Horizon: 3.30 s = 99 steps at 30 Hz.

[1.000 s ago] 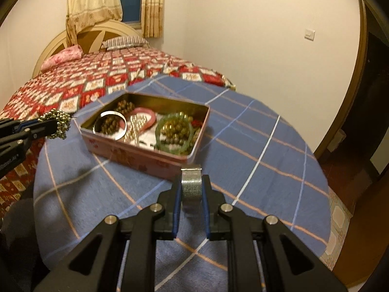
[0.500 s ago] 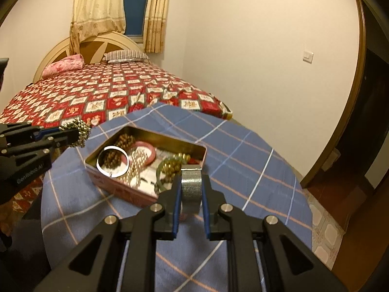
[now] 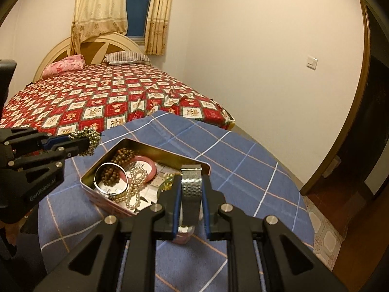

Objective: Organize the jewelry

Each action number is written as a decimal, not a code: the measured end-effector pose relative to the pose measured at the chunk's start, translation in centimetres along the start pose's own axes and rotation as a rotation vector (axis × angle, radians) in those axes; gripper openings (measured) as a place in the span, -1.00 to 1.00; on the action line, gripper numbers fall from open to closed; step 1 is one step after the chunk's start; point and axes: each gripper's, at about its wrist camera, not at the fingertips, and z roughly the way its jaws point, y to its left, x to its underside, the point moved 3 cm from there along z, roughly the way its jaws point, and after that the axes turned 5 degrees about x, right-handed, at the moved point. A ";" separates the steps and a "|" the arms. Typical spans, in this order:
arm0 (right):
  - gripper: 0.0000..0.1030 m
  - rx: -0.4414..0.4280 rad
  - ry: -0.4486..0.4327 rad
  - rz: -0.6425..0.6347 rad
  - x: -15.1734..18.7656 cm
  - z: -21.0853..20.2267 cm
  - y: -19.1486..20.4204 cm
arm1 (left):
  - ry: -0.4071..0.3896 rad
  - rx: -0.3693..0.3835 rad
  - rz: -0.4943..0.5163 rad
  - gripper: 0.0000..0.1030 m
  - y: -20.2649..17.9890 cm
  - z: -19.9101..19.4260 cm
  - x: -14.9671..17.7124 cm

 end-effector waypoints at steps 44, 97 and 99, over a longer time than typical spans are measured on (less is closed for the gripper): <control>-0.53 -0.037 0.102 -0.021 -0.9 8.3 1.1 | 0.104 -0.006 0.039 -0.77 -0.3 6.9 -0.6; 0.22 0.016 0.006 0.097 -1.1 1.4 -2.7 | -0.022 -0.118 -0.018 0.73 2.9 -1.1 0.2; 0.22 0.013 0.005 0.097 -1.1 1.4 -2.6 | -0.022 -0.115 -0.019 0.73 2.8 -1.2 0.2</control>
